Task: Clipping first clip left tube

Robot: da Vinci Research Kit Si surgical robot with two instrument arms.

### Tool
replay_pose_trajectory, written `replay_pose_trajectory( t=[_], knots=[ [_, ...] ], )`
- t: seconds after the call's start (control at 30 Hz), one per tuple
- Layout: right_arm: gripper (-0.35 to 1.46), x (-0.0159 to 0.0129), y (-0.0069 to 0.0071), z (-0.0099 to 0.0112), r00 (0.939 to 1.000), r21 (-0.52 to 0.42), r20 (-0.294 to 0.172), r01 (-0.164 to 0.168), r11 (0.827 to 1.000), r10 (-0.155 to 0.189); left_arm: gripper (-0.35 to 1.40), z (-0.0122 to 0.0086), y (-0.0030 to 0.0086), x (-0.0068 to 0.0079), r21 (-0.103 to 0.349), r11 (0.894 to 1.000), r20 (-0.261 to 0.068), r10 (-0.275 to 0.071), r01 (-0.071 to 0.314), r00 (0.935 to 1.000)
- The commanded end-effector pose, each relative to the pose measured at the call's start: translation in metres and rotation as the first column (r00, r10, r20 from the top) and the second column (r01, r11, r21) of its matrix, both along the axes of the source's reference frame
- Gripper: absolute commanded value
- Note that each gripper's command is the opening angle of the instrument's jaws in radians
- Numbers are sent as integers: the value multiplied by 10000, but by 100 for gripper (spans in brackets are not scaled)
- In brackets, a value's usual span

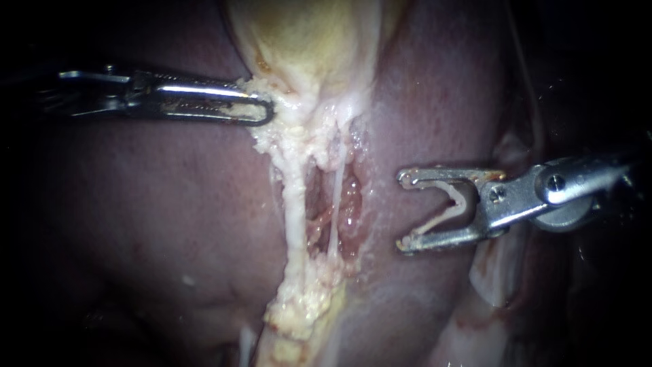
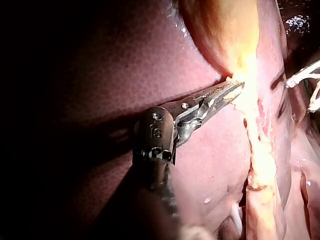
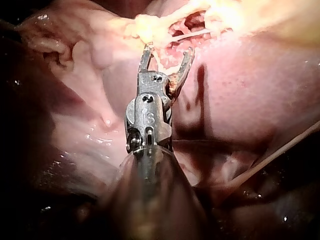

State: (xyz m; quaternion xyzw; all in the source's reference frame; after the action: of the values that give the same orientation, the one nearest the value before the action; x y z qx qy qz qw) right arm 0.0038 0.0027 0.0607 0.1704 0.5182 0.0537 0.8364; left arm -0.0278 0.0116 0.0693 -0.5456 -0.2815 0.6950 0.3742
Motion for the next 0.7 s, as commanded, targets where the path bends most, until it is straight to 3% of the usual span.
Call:
replay_pose_trajectory(
  t=[0.03,0.2,0.4,0.5,0.7],
  knots=[
    [50,0,0,0,10000,1,0,-3,10000,3,-35,-1,0,1,3,10000,-2,4,-4,10000],
    [50,0,0,0,10000,1,-1,-2,10000,2,-35,-26,9,21,145,9999,70,51,-52,10000],
    [50,0,0,0,10000,2,-2,-1,10000,1,-35,-77,34,60,-82,9992,265,-398,400,9989],
    [50,0,0,-1,10000,4,0,-4,10000,4,-35,-83,36,69,-114,9989,280,-454,458,9986],
    [50,13,-2,-3,9999,33,-64,106,9999,-105,-35,-76,32,66,-163,9987,255,-470,475,9986]
  ],
)
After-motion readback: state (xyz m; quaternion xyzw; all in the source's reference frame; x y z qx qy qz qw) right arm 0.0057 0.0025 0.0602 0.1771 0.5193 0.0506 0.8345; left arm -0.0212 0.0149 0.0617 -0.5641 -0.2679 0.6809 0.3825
